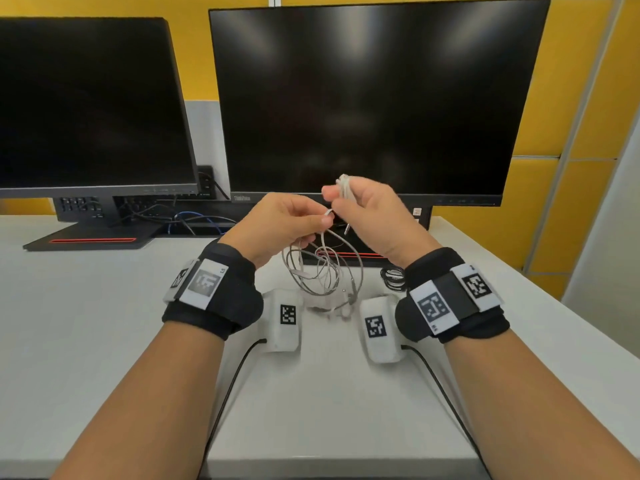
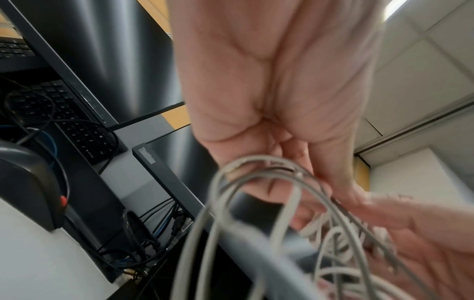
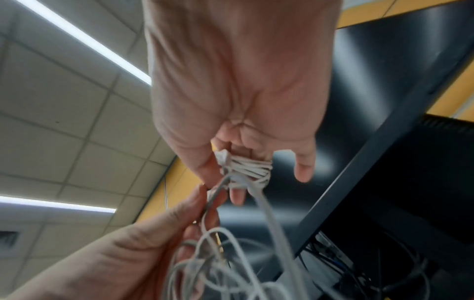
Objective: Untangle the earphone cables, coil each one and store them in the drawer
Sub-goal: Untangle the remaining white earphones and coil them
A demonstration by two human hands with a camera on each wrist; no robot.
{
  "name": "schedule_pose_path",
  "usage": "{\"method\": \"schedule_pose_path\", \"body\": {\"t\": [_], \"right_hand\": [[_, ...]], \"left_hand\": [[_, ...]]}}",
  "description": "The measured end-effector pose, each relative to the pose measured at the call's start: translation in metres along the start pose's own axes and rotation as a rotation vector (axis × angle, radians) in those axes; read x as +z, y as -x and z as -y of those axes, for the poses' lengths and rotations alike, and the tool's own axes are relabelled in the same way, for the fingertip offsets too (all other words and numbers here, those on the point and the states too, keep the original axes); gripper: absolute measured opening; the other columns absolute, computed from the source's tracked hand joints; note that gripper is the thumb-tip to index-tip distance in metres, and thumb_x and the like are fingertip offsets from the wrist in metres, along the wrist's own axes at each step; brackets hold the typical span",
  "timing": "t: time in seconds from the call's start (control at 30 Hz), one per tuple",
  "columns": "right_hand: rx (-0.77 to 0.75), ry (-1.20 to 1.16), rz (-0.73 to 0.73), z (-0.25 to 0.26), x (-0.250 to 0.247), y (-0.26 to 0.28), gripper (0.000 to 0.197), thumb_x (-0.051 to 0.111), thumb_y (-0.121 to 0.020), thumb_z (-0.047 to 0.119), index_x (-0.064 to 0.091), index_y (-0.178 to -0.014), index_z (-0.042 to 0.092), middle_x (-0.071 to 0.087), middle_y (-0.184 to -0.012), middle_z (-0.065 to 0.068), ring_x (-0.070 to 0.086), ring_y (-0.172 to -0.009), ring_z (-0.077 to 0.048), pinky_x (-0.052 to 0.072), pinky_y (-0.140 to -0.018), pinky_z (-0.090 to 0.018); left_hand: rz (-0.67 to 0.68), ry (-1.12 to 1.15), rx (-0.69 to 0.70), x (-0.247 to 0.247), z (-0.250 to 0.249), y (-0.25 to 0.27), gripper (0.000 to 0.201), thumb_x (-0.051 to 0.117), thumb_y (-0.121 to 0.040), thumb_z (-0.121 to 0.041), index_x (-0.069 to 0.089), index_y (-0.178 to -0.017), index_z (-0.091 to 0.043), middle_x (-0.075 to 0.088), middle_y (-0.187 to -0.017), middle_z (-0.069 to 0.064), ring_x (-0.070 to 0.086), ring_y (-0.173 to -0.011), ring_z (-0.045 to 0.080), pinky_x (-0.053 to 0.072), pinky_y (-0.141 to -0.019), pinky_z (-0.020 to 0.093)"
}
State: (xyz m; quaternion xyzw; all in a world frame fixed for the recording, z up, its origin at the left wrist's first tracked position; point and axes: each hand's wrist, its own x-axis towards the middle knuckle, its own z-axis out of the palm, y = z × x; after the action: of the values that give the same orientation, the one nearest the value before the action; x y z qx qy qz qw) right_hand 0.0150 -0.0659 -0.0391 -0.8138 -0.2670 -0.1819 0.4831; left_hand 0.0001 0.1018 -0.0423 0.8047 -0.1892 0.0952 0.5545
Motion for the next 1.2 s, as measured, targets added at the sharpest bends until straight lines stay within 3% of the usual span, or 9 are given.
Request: {"method": "schedule_pose_path", "body": {"t": [0.1,0.27,0.33,0.47,0.6,0.77,0.9,1.07,1.2], "right_hand": [[0.004,0.084,0.089,-0.001,0.002,0.002,0.014,0.060,-0.094,0.028,0.069,-0.100,0.018,0.068,-0.094,-0.002,0.062,-0.088,-0.012,0.051,-0.079,-0.025],[0.077,0.098,0.137,0.001,-0.001,0.006,0.025,0.063,-0.092,0.036,0.073,-0.088,0.013,0.066,-0.085,-0.021,0.054,-0.070,-0.018,0.049,-0.069,-0.032],[0.097,0.094,0.120,0.000,-0.003,0.006,0.025,0.063,-0.092,0.034,0.073,-0.088,0.011,0.067,-0.082,-0.018,0.056,-0.071,-0.017,0.049,-0.070,-0.031],[0.104,0.006,-0.009,0.000,-0.008,0.002,0.024,0.060,-0.095,0.029,0.072,-0.093,0.009,0.066,-0.078,-0.006,0.058,-0.070,-0.006,0.045,-0.065,-0.017],[0.153,-0.071,-0.052,0.001,-0.009,0.001,0.025,0.050,-0.100,0.026,0.067,-0.094,0.008,0.066,-0.078,0.000,0.060,-0.071,-0.005,0.044,-0.063,-0.015],[0.177,-0.187,-0.069,0.004,-0.011,0.002,0.022,0.046,-0.102,0.022,0.059,-0.085,0.016,0.058,-0.069,0.001,0.056,-0.065,-0.006,0.046,-0.055,-0.011],[0.170,-0.247,-0.067,0.003,-0.009,0.001,0.014,0.051,-0.100,0.021,0.062,-0.093,0.016,0.065,-0.072,0.002,0.057,-0.060,-0.006,0.048,-0.056,-0.019],[0.172,-0.485,-0.107,0.006,-0.008,0.001,0.012,0.052,-0.099,0.015,0.063,-0.102,0.009,0.068,-0.081,-0.007,0.063,-0.063,-0.010,0.053,-0.056,-0.021],[0.163,-0.620,-0.151,0.008,-0.013,0.001,0.014,0.052,-0.100,0.016,0.062,-0.104,0.008,0.070,-0.079,-0.005,0.070,-0.072,-0.012,0.057,-0.062,-0.025]], "left_hand": [[-0.095,0.070,0.023,-0.003,0.001,-0.002,0.011,0.066,-0.088,-0.013,0.072,-0.096,-0.008,0.068,-0.081,0.006,0.061,-0.065,0.004,0.052,-0.064,0.017],[-0.045,0.167,0.030,-0.001,-0.002,0.000,0.016,0.060,-0.090,-0.002,0.068,-0.102,-0.009,0.072,-0.097,0.012,0.070,-0.084,0.013,0.056,-0.072,0.020],[-0.045,0.171,0.038,-0.001,-0.002,0.000,0.018,0.061,-0.089,-0.001,0.067,-0.103,-0.011,0.072,-0.098,0.013,0.070,-0.087,0.015,0.057,-0.074,0.022],[-0.032,0.089,0.015,-0.006,-0.003,0.001,0.022,0.065,-0.089,-0.009,0.066,-0.110,-0.015,0.071,-0.089,0.006,0.067,-0.075,0.010,0.052,-0.064,0.021],[0.041,0.079,-0.040,-0.005,-0.004,0.002,0.031,0.062,-0.092,-0.015,0.054,-0.121,-0.021,0.066,-0.073,-0.003,0.057,-0.060,0.008,0.046,-0.059,0.024],[-0.059,0.149,-0.052,-0.006,-0.007,0.001,0.023,0.048,-0.099,-0.021,0.056,-0.118,-0.012,0.054,-0.060,-0.002,0.043,-0.044,0.007,0.038,-0.046,0.021],[0.099,0.242,-0.158,-0.004,-0.012,0.007,0.024,0.042,-0.099,-0.008,0.064,-0.108,-0.007,0.066,-0.074,0.008,0.057,-0.051,0.012,0.048,-0.047,0.021],[0.301,-0.030,-0.128,-0.002,-0.008,0.009,0.025,0.061,-0.089,-0.002,0.064,-0.107,-0.019,0.071,-0.095,0.003,0.067,-0.070,0.011,0.050,-0.055,0.018],[0.331,-0.085,-0.106,-0.004,-0.007,0.007,0.019,0.068,-0.084,-0.006,0.067,-0.098,-0.019,0.071,-0.080,0.000,0.059,-0.060,0.009,0.048,-0.055,0.019]]}}
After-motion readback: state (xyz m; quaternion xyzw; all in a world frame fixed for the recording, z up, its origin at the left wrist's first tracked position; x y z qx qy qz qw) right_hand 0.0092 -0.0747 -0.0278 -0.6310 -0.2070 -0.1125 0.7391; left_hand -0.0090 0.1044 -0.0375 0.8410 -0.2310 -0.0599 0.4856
